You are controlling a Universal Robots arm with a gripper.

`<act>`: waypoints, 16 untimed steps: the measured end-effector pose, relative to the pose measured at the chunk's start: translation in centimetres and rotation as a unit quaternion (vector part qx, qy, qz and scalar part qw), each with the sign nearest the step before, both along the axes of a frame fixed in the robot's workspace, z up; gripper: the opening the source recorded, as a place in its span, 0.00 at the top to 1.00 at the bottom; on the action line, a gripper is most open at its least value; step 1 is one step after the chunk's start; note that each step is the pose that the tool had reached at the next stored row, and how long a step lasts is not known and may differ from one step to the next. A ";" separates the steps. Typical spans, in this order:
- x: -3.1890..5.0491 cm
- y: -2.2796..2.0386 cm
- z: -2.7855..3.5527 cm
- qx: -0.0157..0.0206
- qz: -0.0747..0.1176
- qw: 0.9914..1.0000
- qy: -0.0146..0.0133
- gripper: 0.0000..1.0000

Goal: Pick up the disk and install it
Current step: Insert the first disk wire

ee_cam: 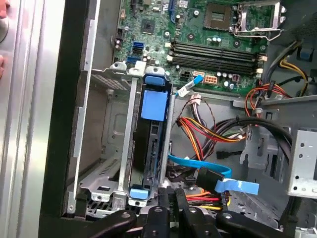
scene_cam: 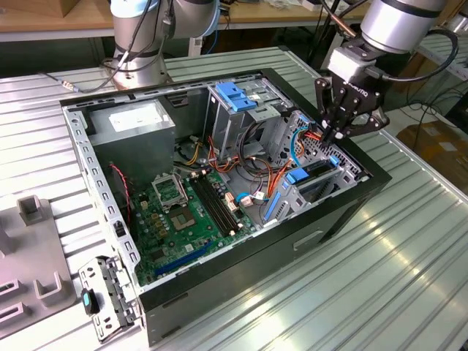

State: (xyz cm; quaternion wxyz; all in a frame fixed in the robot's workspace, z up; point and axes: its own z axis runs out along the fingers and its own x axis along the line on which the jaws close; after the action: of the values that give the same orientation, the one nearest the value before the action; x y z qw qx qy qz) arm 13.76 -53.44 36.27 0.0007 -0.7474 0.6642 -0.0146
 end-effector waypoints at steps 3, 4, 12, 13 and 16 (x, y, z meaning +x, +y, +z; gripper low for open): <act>-0.03 0.00 -0.03 0.000 -0.016 1.000 0.000 0.83; -0.03 0.00 -0.03 0.000 -0.017 1.000 0.000 0.83; -0.24 -0.02 -0.06 0.000 -0.052 0.999 0.000 0.83; -0.30 -0.03 -0.06 0.000 -0.052 0.999 0.000 0.83; -0.55 -0.46 -0.07 0.000 -0.052 0.999 0.000 0.83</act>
State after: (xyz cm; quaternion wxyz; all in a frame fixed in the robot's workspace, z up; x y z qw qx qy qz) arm 13.20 -53.89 36.20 0.0001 -0.7116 0.7024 -0.0145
